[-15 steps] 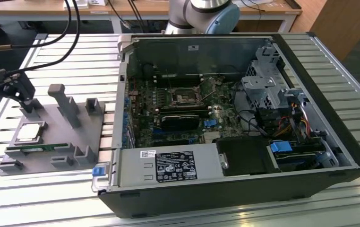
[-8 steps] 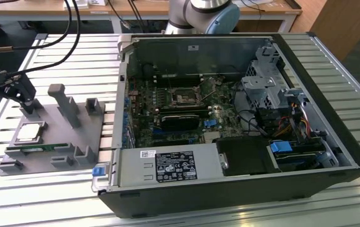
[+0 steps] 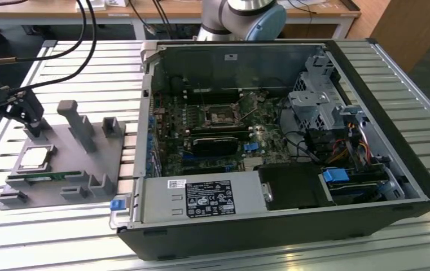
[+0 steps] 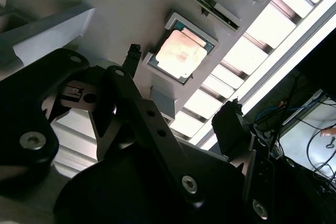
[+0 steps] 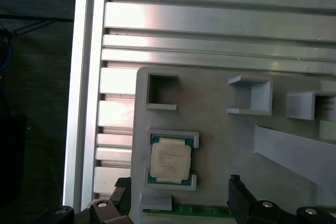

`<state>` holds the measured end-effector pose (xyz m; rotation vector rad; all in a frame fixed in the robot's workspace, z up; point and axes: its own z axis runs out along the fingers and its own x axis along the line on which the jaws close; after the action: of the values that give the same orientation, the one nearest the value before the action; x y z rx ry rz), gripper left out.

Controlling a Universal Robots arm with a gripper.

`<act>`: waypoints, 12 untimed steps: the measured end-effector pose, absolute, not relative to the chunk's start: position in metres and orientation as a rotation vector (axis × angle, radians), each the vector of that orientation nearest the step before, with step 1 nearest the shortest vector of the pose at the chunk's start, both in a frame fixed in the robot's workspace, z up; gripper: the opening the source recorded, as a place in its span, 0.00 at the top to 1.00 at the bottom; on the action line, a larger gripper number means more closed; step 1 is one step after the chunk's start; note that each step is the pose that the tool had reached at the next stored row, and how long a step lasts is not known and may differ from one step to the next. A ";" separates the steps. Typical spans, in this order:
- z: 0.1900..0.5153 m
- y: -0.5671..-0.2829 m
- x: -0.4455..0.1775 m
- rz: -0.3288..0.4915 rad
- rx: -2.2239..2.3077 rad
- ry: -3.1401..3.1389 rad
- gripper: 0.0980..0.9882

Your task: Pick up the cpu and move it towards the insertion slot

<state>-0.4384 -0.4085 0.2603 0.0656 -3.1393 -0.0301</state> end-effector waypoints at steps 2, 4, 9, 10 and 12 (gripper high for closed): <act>0.259 -0.409 -0.438 -0.030 0.066 -3.139 0.19; 0.259 -0.409 -0.438 -0.030 0.066 -3.139 0.19; 0.257 -0.409 -0.438 -0.030 0.066 -3.139 0.19; 0.256 -0.409 -0.438 -0.030 0.066 -3.139 0.19; 0.256 -0.409 -0.438 -0.030 0.066 -3.139 0.17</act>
<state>-0.4384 -0.4085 0.2556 0.0656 -3.1393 -0.0301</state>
